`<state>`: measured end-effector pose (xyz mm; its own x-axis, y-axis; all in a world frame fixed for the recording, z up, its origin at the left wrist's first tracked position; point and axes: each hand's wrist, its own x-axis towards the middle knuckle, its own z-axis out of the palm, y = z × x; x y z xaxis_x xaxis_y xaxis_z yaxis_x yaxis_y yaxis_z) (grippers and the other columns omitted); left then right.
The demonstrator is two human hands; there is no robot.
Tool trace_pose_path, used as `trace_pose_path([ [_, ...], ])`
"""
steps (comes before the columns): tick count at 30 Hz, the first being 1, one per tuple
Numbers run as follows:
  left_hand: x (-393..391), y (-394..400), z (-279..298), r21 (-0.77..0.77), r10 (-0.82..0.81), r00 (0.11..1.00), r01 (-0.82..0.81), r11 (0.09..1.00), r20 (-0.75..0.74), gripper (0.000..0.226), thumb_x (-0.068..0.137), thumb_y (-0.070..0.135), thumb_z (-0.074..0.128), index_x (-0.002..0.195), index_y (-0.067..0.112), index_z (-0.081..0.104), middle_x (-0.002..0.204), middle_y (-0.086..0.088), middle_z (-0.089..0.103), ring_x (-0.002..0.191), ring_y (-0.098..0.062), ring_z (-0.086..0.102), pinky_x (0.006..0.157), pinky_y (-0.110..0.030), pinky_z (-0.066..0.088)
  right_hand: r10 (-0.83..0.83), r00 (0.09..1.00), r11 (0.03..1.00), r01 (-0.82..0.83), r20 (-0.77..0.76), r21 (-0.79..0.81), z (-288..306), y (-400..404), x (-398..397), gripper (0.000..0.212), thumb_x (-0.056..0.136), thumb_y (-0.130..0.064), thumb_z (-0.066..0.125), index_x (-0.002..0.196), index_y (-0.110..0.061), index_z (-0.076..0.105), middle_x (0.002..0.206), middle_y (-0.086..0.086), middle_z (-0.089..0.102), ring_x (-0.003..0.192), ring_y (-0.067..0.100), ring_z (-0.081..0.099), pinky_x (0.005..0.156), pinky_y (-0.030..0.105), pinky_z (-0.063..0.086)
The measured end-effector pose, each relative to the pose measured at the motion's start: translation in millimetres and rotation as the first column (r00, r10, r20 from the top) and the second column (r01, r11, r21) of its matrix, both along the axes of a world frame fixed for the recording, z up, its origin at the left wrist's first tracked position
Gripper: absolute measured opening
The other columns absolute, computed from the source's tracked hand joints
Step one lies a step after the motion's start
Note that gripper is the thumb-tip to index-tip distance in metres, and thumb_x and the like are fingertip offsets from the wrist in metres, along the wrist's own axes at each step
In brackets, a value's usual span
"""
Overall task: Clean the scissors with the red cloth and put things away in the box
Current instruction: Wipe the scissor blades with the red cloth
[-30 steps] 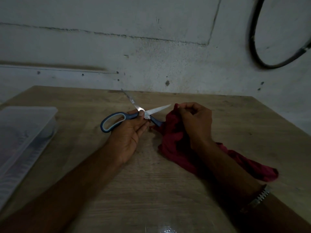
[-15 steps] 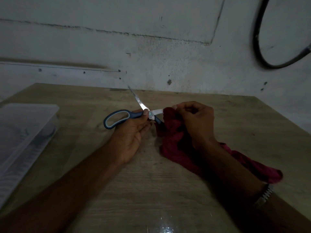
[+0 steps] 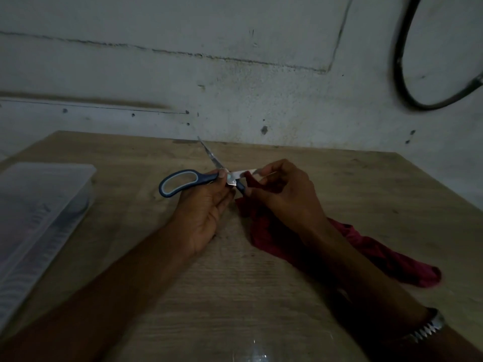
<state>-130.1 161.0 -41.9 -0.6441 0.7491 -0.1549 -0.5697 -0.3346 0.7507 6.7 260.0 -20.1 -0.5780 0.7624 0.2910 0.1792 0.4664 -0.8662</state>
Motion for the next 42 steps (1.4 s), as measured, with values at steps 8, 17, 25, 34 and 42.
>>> trace_pose_path([
  [8, 10.5, -4.9, 2.7, 0.048, -0.033, 0.993, 0.038, 0.998, -0.112, 0.028, 0.095, 0.01, 0.063, 0.123, 0.005, 0.065, 0.119, -0.012, 0.074, 0.112, -0.023, 0.071, 0.099, -0.039, 0.054, 0.029, 0.973, 0.999, -0.022, -0.231, 0.034, -8.6, -8.1, -9.5, 0.01, 0.088, -0.016, 0.087, 0.097, -0.015, 0.082, 0.084, 0.0, 0.082, 0.071, 0.02, 0.081, 0.064, 0.047, 0.068],
  [17, 8.4, -4.8, 6.9, 0.04, -0.043, 0.997, 0.045, 0.998, -0.058, 0.022, 0.093, 0.007, 0.063, 0.114, 0.005, 0.067, 0.117, -0.013, 0.075, 0.109, -0.022, 0.072, 0.097, -0.038, 0.055, -0.112, 0.948, 0.978, 0.051, -0.299, -0.204, -8.4, 5.1, -9.7, 0.018, 0.079, -0.018, 0.094, 0.09, -0.012, 0.082, 0.081, 0.007, 0.083, 0.073, 0.027, 0.082, 0.071, 0.053, 0.068],
  [25, 5.4, -3.6, 3.8, 0.023, -0.017, 1.0, 0.017, 1.0, -0.02, 0.032, 0.092, 0.006, 0.064, 0.124, 0.0, 0.064, 0.124, -0.013, 0.071, 0.116, -0.021, 0.069, 0.097, -0.035, 0.055, -0.195, 0.924, 0.914, 0.05, -0.329, -0.402, -3.8, 23.4, -0.2, 0.018, 0.081, -0.008, 0.09, 0.094, -0.007, 0.079, 0.086, 0.013, 0.082, 0.08, 0.028, 0.081, 0.08, 0.05, 0.068],
  [34, 8.7, -2.6, 1.8, 0.022, -0.017, 0.989, 0.02, 1.0, -0.15, 0.024, 0.094, 0.008, 0.064, 0.117, 0.003, 0.066, 0.118, -0.012, 0.074, 0.112, -0.021, 0.071, 0.093, -0.032, 0.058, -0.123, 0.948, 0.969, 0.051, -0.293, -0.244, -4.6, -5.6, -7.2, 0.022, 0.078, -0.015, 0.094, 0.089, -0.007, 0.075, 0.073, 0.009, 0.08, 0.065, 0.026, 0.081, 0.056, 0.044, 0.067],
  [42, 9.5, -2.8, 3.1, 0.044, -0.025, 0.994, 0.03, 0.999, -0.109, 0.017, 0.094, 0.005, 0.062, 0.11, 0.005, 0.068, 0.116, -0.012, 0.074, 0.113, -0.022, 0.07, 0.098, -0.034, 0.055, -0.158, 0.946, 0.917, 0.035, -0.283, -0.397, -1.6, 11.8, -5.1, 0.024, 0.069, -0.009, 0.097, 0.084, -0.005, 0.079, 0.08, 0.014, 0.081, 0.076, 0.027, 0.08, 0.071, 0.038, 0.068],
])
